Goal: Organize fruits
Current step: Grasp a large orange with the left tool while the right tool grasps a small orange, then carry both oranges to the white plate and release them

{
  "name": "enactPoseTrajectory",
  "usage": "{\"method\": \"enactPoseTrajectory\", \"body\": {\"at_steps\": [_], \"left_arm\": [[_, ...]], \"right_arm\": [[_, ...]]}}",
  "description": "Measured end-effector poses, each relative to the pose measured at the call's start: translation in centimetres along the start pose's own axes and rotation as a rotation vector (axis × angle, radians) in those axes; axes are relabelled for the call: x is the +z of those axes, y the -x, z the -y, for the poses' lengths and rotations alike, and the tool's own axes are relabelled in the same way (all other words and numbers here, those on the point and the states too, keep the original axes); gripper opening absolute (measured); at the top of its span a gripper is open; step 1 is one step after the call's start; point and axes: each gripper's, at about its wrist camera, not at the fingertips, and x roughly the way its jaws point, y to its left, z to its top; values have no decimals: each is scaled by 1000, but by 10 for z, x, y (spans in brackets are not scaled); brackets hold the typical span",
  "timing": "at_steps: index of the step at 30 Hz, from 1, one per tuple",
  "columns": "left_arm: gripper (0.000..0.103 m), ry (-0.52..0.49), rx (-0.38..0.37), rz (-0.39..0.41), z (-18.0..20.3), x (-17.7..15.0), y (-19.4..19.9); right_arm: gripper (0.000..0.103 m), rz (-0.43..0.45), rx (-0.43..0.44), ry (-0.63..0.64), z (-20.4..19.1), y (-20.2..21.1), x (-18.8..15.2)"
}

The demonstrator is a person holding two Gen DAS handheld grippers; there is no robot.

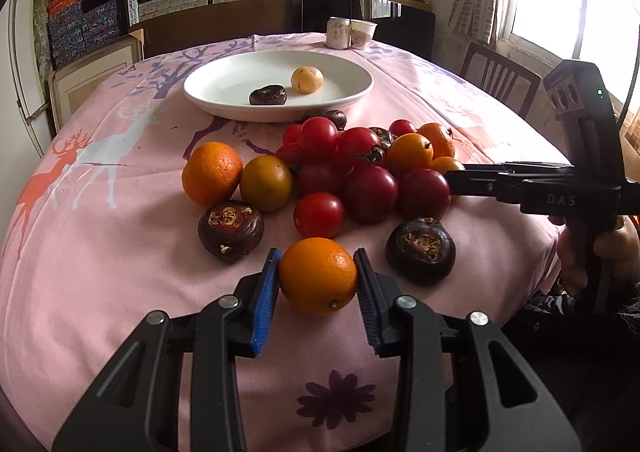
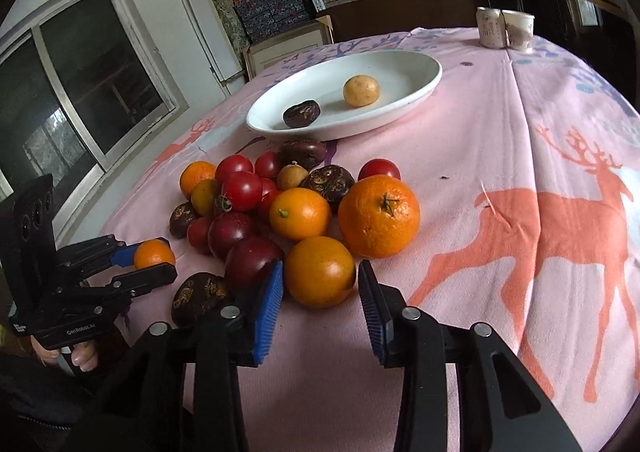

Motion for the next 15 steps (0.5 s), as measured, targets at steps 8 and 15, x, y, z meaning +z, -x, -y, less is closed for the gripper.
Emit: {"method": "enactPoseTrajectory", "body": {"at_steps": [8, 15], "left_arm": [[36, 17, -11, 45, -3, 7, 10], [36, 25, -21, 109, -16, 45, 19]], "right_arm": [[37, 42, 81, -31, 0, 11, 0], [37, 168, 63, 7, -1, 49, 41]]}}
